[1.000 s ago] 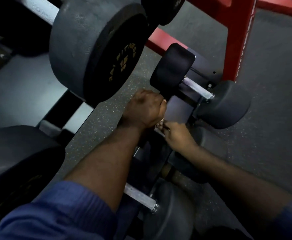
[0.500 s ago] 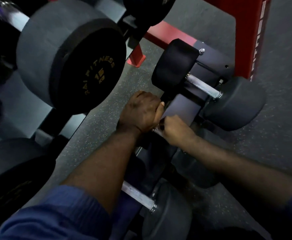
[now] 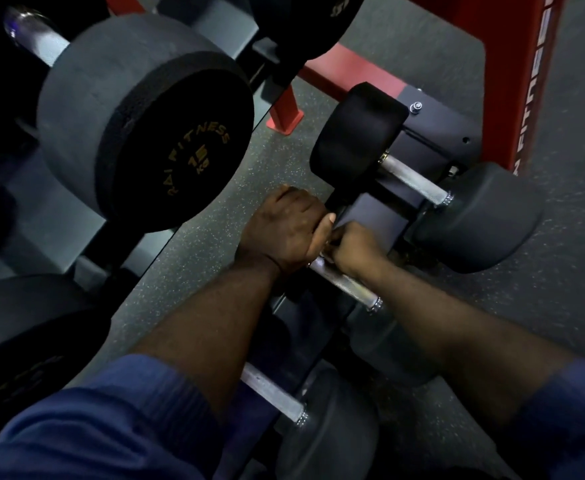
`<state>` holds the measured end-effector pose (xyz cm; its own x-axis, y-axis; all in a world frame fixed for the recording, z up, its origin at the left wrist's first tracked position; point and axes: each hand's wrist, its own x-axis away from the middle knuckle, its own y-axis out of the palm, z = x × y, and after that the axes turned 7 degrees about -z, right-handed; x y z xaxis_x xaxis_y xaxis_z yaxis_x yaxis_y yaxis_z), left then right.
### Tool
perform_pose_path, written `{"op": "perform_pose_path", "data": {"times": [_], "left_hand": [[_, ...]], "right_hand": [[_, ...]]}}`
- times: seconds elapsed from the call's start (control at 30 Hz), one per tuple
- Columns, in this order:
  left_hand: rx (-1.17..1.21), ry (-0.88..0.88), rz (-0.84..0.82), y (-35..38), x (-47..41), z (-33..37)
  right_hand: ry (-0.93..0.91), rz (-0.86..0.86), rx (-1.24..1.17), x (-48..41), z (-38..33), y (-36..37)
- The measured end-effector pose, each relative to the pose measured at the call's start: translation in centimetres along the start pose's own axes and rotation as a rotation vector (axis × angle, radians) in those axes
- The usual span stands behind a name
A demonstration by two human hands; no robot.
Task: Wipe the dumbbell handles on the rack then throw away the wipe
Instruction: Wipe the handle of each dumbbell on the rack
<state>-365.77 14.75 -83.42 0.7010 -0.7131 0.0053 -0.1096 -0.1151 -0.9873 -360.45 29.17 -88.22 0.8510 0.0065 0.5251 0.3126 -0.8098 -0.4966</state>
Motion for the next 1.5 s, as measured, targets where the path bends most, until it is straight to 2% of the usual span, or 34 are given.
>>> {"op": "perform_pose_path", "data": {"times": [0.13, 0.27, 0.47, 0.6, 0.67, 0.77, 0.87, 1.03, 1.13, 1.23, 1.3, 1.37, 1.43, 1.5], "left_hand": [[-0.017, 0.0, -0.022, -0.2, 0.0, -0.1], [-0.032, -0.005, -0.055, -0.2, -0.1, 0.0], [-0.01, -0.027, -0.034, -0.4, 0.1, -0.1], [0.011, -0.035, -0.015, -0.3, 0.1, 0.0], [0.023, -0.031, -0.021, -0.4, 0.1, 0.1], [0.015, -0.042, -0.029, -0.6, 0.0, 0.1], [0.022, -0.039, 0.001, -0.4, 0.1, 0.0], [0.043, -0.032, 0.017, -0.2, 0.1, 0.0], [0.028, -0.037, 0.004, -0.4, 0.1, -0.1], [0.028, -0.046, 0.009, -0.2, 0.1, 0.0], [0.039, -0.04, 0.022, -0.2, 0.1, -0.1], [0.04, -0.042, 0.02, -0.2, 0.2, 0.0], [0.035, -0.044, 0.002, -0.3, 0.1, 0.1], [0.022, -0.053, -0.032, -0.3, 0.1, 0.0]], "right_hand": [[-0.05, 0.078, -0.019, 1.3, -0.5, 0.3], [0.048, -0.007, -0.341, -0.5, 1.2, 1.1], [0.021, 0.14, -0.09, 0.8, 0.9, 1.2], [0.11, -0.006, -0.344, -0.4, 0.6, 0.9], [0.099, -0.051, -0.282, -0.9, 0.6, 0.7], [0.087, 0.022, -0.034, 0.0, 0.0, 0.4], [0.087, 0.0, -0.125, -0.4, 0.6, 0.9], [0.123, -0.318, -0.339, -1.8, 1.1, 1.8], [0.076, -0.22, -0.24, -1.8, 1.6, 1.7], [0.069, -0.122, -0.307, -1.7, 1.9, 1.1], [0.092, -0.201, -0.303, -2.1, 1.5, 1.1], [0.158, -0.413, -0.381, -2.0, 1.2, 1.1], [0.139, -0.524, -0.366, -1.7, 1.3, 0.5], [0.128, -0.433, -0.274, -2.0, 1.5, -0.3]]}}
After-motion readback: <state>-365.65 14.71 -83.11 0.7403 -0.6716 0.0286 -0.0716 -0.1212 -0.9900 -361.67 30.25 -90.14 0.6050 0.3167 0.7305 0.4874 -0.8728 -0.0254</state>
